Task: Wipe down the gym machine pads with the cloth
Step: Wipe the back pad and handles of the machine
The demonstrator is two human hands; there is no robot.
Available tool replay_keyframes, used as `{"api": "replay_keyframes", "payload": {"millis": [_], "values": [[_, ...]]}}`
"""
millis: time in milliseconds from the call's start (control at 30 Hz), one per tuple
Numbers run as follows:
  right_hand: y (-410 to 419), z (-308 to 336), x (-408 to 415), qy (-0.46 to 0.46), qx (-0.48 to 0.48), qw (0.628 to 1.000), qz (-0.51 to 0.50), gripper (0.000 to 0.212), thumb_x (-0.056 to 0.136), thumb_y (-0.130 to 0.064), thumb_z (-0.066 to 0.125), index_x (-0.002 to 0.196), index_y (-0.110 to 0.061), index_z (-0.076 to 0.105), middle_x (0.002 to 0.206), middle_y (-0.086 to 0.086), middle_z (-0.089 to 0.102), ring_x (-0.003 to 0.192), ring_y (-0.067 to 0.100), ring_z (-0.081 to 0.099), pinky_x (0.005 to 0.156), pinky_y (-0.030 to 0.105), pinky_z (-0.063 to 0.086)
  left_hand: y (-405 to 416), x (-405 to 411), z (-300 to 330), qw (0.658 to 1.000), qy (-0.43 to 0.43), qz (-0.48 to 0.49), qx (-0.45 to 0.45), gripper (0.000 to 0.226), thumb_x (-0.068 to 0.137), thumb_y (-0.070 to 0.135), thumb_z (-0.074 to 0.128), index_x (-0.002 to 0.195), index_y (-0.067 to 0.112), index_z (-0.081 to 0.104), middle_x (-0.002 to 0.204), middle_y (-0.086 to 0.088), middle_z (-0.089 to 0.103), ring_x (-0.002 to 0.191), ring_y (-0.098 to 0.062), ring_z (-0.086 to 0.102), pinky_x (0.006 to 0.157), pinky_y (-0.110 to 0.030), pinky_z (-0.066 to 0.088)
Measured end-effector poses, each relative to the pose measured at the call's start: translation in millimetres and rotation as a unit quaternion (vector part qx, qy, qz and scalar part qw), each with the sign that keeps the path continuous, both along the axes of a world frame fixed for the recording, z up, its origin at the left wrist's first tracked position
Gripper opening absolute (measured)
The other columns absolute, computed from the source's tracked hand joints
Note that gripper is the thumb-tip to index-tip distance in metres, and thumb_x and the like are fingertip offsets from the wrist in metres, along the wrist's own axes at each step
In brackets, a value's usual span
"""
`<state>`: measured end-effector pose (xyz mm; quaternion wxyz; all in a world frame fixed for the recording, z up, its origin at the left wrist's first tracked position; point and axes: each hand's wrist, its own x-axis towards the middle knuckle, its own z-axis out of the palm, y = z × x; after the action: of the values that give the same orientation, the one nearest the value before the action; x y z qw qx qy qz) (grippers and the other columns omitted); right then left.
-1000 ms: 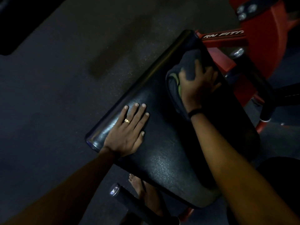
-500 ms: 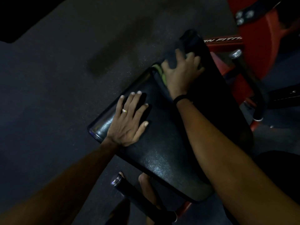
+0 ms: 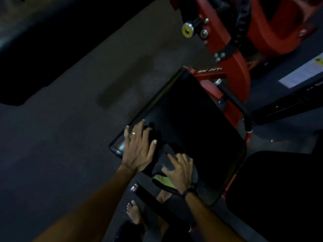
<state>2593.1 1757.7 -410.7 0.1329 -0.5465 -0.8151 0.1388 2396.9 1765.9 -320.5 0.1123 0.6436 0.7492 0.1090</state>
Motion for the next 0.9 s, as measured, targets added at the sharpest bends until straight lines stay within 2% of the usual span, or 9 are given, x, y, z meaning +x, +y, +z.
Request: {"api": "replay_keyframes", "payload": {"millis": [67,133,233,367,467,600,733,900], "values": [[7.9,17.9,28.1,-0.013,-0.037,0.996,-0.084,0.03,0.073,-0.042,0.056,0.086,-0.02,0.071,0.074,0.004,0.053,0.076,0.034,0.059,0.064,0.043,0.044,2.1,6.1,4.3,1.0,0.005,-0.023,-0.018,0.05,0.102,0.045,0.028,0.128,0.01,0.053,0.149,-0.019,0.044,0.135,-0.032,0.048,0.118,-0.057,0.012],[21.2,40.1,44.8,-0.02,-0.054,0.988,-0.146,0.027,0.073,-0.043,0.061,0.089,-0.023,0.071,0.074,0.002,0.053,0.078,0.033,0.058,0.068,0.044,0.044,5.9,13.1,9.9,0.999,0.003,-0.038,-0.016,0.047,0.102,0.046,0.03,0.127,0.012,0.051,0.147,-0.019,0.045,0.136,-0.03,0.047,0.118,-0.055,0.01],[42.3,78.7,57.7,-0.018,-0.011,0.985,-0.169,0.031,0.069,-0.043,0.068,0.094,-0.025,0.071,0.075,0.001,0.053,0.08,0.03,0.056,0.071,0.042,0.043,18.2,27.8,28.6,0.997,0.002,-0.071,-0.001,0.047,0.101,0.046,0.03,0.126,0.012,0.051,0.143,-0.02,0.048,0.135,-0.031,0.047,0.118,-0.055,0.01],[62.8,116.9,50.2,-0.003,0.057,0.977,-0.204,0.036,0.074,-0.05,0.058,0.095,-0.025,0.072,0.075,-0.001,0.051,0.079,0.029,0.054,0.071,0.039,0.039,39.6,33.5,49.0,0.995,0.01,-0.092,0.022,0.048,0.097,0.046,0.033,0.122,0.011,0.055,0.141,-0.02,0.049,0.128,-0.033,0.053,0.116,-0.055,0.012],[70.7,144.6,35.8,0.008,0.103,0.969,-0.226,0.039,0.072,-0.049,0.056,0.095,-0.021,0.073,0.074,0.0,0.051,0.078,0.03,0.054,0.069,0.04,0.041,61.1,32.1,66.7,0.992,0.002,-0.121,0.045,0.049,0.097,0.046,0.033,0.125,0.012,0.054,0.144,-0.018,0.046,0.133,-0.031,0.049,0.117,-0.055,0.012],[72.8,174.0,13.2,-0.001,0.158,0.952,-0.263,0.035,0.068,-0.042,0.062,0.09,-0.018,0.073,0.071,0.002,0.052,0.072,0.029,0.055,0.063,0.036,0.036,89.1,19.7,91.0,0.982,-0.014,-0.171,0.079,0.049,0.095,0.047,0.034,0.124,0.013,0.055,0.143,-0.016,0.045,0.13,-0.03,0.05,0.114,-0.056,0.022],[68.1,198.4,-12.5,-0.012,0.197,0.932,-0.303,0.032,0.069,-0.044,0.061,0.088,-0.021,0.073,0.073,0.0,0.052,0.074,0.025,0.052,0.067,0.035,0.032,105.8,-4.1,112.7,0.973,-0.039,-0.209,0.093,0.053,0.093,0.049,0.032,0.125,0.014,0.055,0.144,-0.015,0.045,0.122,-0.032,0.053,0.104,-0.054,0.037],[68.6,230.6,-41.0,-0.013,0.223,0.909,-0.351,0.032,0.07,-0.043,0.061,0.09,-0.021,0.074,0.075,0.0,0.055,0.078,0.026,0.054,0.072,0.04,0.038,123.5,-23.0,141.1,0.957,-0.075,-0.254,0.117,0.054,0.09,0.05,0.031,0.119,0.012,0.058,0.135,-0.013,0.051,0.11,-0.034,0.059,0.091,-0.05,0.045]]}}
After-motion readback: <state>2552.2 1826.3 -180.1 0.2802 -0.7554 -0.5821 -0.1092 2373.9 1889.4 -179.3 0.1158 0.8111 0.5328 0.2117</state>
